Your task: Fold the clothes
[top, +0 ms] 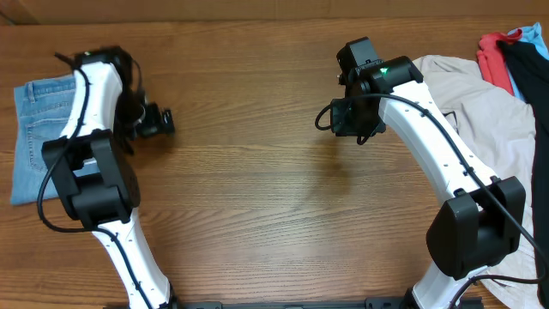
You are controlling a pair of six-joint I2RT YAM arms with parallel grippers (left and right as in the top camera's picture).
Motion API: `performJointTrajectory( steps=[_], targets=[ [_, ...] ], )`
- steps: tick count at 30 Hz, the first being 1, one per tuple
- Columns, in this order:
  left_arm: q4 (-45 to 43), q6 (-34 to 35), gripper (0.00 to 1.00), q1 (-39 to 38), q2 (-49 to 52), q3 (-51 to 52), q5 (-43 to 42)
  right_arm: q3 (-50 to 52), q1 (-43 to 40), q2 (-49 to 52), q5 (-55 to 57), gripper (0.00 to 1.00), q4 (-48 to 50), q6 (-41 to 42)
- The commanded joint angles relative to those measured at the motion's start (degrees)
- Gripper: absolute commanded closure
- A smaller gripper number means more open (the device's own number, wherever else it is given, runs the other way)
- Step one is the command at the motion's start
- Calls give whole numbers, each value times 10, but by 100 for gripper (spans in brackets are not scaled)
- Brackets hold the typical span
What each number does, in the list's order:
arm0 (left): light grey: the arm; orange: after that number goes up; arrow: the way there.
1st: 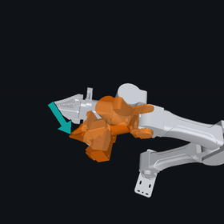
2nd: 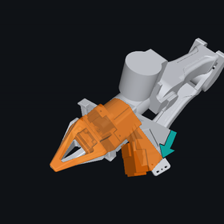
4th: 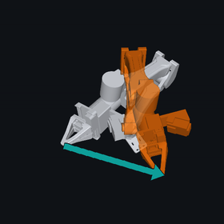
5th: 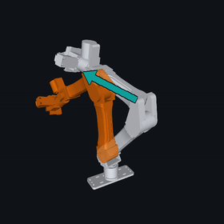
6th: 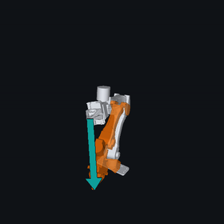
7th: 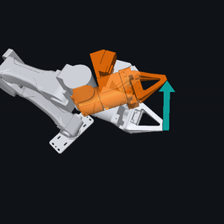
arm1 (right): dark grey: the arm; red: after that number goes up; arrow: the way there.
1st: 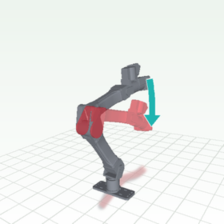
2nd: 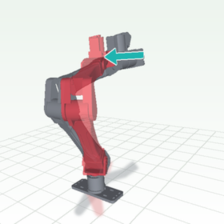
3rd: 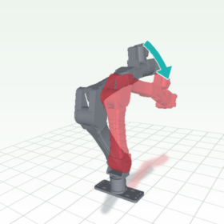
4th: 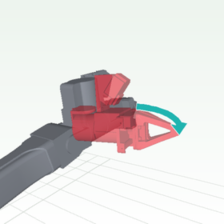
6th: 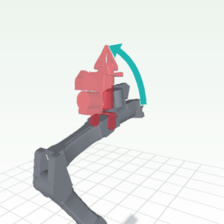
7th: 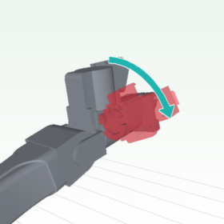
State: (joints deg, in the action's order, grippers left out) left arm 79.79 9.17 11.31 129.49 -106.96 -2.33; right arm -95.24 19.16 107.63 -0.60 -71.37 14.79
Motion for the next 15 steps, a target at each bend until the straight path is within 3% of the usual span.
performJointTrajectory(
  steps=[1, 15],
  targets=[
    [-3, 42, 0, 13, -8, 35, 58, -7, -1, -4, 5, 68, -2, 2],
    [17, 53, 0, 79, -8, 49, 59, -7, -1, -4, 5, 68, -8, 2]
  ],
)
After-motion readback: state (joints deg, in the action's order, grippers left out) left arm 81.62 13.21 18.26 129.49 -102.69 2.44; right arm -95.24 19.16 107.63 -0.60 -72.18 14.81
